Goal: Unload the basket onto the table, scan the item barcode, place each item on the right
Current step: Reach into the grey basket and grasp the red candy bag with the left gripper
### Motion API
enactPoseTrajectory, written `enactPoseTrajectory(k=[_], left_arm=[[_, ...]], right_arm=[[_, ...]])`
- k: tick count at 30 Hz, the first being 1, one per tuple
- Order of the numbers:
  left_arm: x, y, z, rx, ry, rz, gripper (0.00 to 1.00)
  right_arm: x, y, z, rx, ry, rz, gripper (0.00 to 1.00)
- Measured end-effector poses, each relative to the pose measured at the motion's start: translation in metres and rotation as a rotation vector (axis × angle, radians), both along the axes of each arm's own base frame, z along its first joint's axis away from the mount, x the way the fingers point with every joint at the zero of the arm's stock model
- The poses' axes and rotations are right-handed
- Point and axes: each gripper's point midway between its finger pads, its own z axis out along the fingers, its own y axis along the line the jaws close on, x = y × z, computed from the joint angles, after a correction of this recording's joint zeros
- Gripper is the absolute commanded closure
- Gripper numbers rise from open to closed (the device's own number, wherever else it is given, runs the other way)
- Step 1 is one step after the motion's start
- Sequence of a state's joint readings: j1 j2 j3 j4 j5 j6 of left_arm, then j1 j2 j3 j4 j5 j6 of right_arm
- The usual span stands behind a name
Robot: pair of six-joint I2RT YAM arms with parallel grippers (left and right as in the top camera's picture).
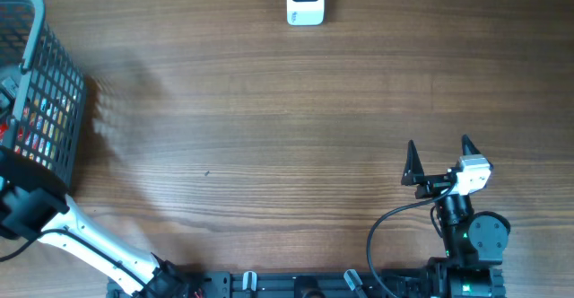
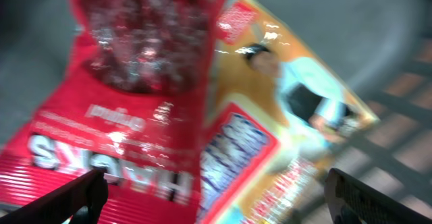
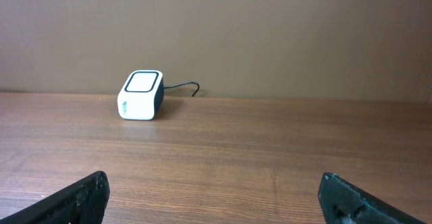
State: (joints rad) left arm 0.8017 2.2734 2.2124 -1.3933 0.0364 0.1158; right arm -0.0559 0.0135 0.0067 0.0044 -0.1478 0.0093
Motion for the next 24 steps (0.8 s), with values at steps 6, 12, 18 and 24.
enactPoseTrajectory(k=[6, 12, 18, 24], left_arm=[[-0.011, 0.016, -0.013, 0.083, 0.076, 0.060, 0.00], [-0.005, 0.007, -0.041, 0.026, 0.042, 0.058, 0.00], [0.003, 0.000, -0.042, -0.016, -0.003, 0.051, 0.00], [0.001, 0.014, -0.042, 0.057, 0.017, 0.060, 0.00]], right_arm=[[0.000, 0.000, 0.000, 0.000, 0.000, 0.000, 0.00], [0.000, 0.000, 0.000, 0.000, 0.000, 0.000, 0.00], [0.000, 0.000, 0.000, 0.000, 0.000, 0.000, 0.00], [0.000, 0.000, 0.000, 0.000, 0.000, 0.000, 0.00]])
